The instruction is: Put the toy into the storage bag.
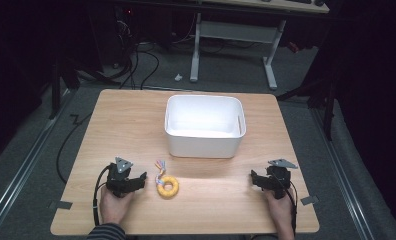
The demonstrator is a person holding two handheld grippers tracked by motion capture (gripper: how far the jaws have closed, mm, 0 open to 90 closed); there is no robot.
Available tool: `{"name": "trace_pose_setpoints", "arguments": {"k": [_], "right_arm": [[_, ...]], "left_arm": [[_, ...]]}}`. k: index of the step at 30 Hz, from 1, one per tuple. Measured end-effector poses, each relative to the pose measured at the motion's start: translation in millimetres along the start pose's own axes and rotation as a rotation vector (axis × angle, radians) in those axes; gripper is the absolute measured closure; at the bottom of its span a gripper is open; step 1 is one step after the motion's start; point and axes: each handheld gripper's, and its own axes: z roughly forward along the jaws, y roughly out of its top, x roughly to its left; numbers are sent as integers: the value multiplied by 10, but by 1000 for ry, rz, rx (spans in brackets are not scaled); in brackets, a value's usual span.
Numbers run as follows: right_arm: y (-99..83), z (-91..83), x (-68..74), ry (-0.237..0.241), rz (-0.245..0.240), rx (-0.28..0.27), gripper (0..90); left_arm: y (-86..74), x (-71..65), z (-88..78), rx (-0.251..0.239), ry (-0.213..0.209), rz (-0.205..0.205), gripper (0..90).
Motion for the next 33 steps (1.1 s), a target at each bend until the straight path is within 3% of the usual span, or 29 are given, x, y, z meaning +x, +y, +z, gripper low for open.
{"name": "trace_pose_setpoints", "arguments": {"k": [5, 18, 33], "right_arm": [[-1, 0, 1, 0, -2, 0, 137], [-4, -5, 5, 5, -8, -2, 141], [-5, -6, 7, 6, -7, -2, 142]], "left_arm": [[-1, 3, -1, -1, 1, 1, 248], [61, 118, -88, 29, -22, -59, 285], [227, 148, -241, 51, -51, -60, 294]]}}
